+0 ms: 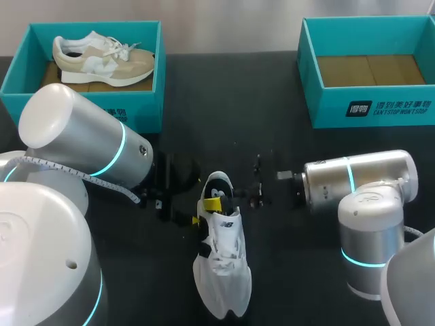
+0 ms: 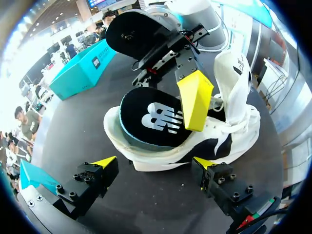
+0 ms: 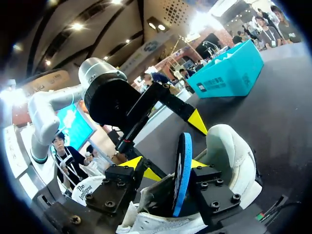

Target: Take the shoe out of the shoebox, open the shoe tongue, remove and reinsert the insole, then place the shoe into the shoebox

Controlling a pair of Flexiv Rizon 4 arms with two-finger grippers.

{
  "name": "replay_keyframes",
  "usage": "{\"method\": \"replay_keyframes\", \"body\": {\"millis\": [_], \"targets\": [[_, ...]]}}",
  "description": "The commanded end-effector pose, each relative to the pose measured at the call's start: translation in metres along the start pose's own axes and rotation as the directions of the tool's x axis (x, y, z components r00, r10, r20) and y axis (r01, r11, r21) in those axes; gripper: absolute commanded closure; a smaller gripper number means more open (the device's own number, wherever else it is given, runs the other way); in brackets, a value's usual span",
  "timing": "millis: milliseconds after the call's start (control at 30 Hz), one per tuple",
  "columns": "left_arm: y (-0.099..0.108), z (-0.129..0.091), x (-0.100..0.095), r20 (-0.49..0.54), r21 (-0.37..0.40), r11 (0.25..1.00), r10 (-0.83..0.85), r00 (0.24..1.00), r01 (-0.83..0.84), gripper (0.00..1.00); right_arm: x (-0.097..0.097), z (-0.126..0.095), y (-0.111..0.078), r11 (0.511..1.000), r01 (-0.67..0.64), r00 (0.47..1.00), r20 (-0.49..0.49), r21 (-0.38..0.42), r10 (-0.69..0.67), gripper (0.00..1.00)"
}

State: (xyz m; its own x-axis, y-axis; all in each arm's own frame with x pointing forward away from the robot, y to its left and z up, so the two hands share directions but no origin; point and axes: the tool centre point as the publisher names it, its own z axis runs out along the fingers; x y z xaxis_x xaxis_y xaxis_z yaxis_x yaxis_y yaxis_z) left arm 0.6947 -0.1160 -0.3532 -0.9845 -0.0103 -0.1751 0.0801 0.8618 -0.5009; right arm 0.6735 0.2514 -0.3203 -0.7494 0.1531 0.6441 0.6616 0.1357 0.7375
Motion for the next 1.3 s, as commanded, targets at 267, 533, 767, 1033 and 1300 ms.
{"method": "replay_keyframes", "body": {"millis": [267,533,767,1033,1300], "targets": [[0.001,0.0,0.001,0.0,0.002,1.0,0.001,1.0,-0.001,0.0,-0.015,-0.007,0.009,1.0,-0.016,1.0,0.021,-0.001,0.017,1.0],[0.001,0.0,0.001,0.0,0.002,1.0,0.001,1.0,-0.001,0.0,-0.021,-0.003,-0.008,0.997,-0.075,0.997,0.005,0.017,0.075,1.0],[0.001,0.0,0.001,0.0,0.002,1.0,0.001,1.0,-0.001,0.0,-0.012,0.002,-0.031,0.989,-0.136,0.991,0.014,0.051,0.136,1.0],[0.001,0.0,0.001,0.0,0.002,1.0,0.001,1.0,-0.001,0.0,-0.006,0.0,-0.023,0.996,-0.079,0.997,0.022,0.029,0.078,0.66],[0.001,0.0,0.001,0.0,0.002,1.0,0.001,1.0,-0.001,0.0,-0.004,-0.006,0.0,0.999,-0.008,0.999,0.051,0.034,0.007,0.37]]}}
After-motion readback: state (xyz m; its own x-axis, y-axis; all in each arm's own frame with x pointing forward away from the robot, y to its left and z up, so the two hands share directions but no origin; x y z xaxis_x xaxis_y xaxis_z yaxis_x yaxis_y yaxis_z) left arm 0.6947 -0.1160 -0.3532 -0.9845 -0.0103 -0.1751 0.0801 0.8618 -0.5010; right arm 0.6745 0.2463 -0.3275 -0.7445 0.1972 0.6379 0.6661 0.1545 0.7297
